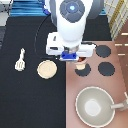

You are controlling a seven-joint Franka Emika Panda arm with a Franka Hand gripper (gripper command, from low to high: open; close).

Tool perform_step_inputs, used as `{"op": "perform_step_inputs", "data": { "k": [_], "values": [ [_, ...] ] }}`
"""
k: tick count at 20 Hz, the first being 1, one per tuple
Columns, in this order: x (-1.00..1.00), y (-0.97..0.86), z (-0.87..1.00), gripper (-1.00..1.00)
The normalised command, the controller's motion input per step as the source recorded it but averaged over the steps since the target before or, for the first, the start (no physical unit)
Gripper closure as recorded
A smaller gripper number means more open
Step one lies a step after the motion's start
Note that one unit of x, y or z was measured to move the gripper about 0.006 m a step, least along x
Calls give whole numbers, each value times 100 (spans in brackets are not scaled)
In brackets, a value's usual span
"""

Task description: Take the lid off the pot, put the pot on the plate, and use the tool to push the pot to the front of the table.

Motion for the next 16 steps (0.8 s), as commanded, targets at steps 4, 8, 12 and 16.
{"op": "perform_step_inputs", "data": {
  "k": [4, 8, 12, 16],
  "values": [
    [-33, -88, 31, 100],
    [-44, -97, 36, 100],
    [-52, -95, 15, 100],
    [-68, -92, -24, 100]
  ]
}}
